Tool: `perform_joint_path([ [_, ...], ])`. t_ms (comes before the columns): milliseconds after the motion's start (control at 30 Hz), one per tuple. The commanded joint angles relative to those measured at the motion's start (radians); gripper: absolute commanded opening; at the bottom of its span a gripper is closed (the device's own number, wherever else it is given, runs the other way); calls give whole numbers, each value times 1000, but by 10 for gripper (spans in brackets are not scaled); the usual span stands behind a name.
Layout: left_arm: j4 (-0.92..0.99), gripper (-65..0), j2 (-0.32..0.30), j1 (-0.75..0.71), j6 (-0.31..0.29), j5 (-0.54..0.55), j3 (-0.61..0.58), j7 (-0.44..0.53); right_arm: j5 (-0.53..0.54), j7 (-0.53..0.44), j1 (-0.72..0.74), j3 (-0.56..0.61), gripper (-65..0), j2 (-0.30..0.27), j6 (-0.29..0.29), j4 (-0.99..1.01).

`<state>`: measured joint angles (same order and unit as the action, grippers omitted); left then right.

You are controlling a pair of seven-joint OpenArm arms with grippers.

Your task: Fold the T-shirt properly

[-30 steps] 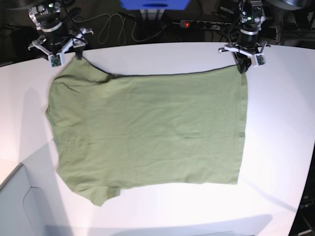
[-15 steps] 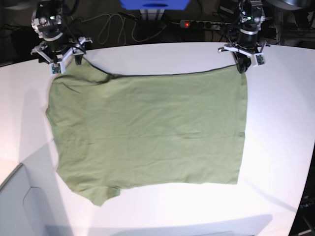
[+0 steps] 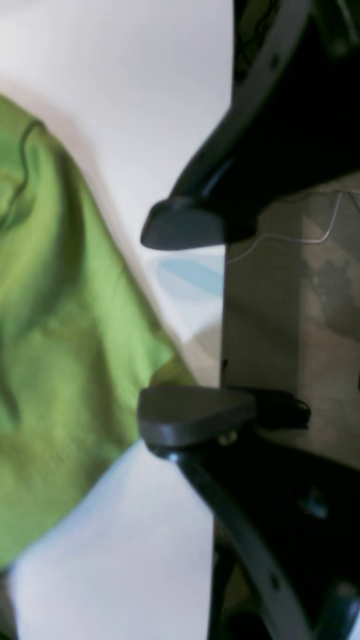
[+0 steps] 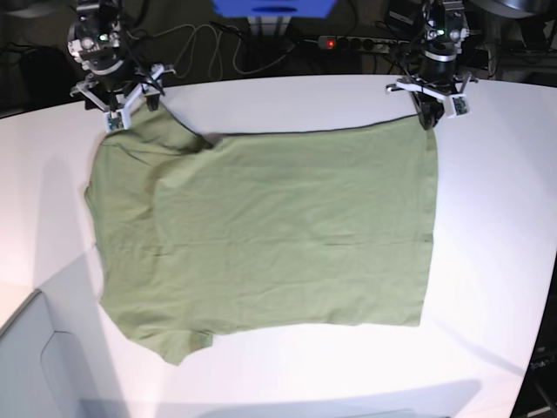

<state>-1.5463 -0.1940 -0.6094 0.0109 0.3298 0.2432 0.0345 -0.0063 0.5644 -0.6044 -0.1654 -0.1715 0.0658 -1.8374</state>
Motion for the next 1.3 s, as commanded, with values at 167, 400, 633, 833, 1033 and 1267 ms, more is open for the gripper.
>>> perform_joint_path([
  [167,-1,-650,0,-31,4,-2,2,-41,-5,12,-7,2,-537,-4,15,5],
  [400,-1,-650,0,-33,4,-2,2,-41,-5,7,-9,-4,-649,-21,15,43],
  [633,-10,-650,0,-51,4,-2,5,-41,-5,10,-39,-4,-649,-27,15,-58],
  [833,-10,-650,0,-63,4,-2,5,-40,-5,12,-73,-61,-649,-21,15,-167],
  [1033,-12,-650,-2,-66,4,-2,6,-38,-4,9,-94,-95,-649,-21,15,-227],
  [1267,-12,-650,-5,-57,2,-2,41,-38,-4,12,-59,-92,-649,-21,15,-238],
])
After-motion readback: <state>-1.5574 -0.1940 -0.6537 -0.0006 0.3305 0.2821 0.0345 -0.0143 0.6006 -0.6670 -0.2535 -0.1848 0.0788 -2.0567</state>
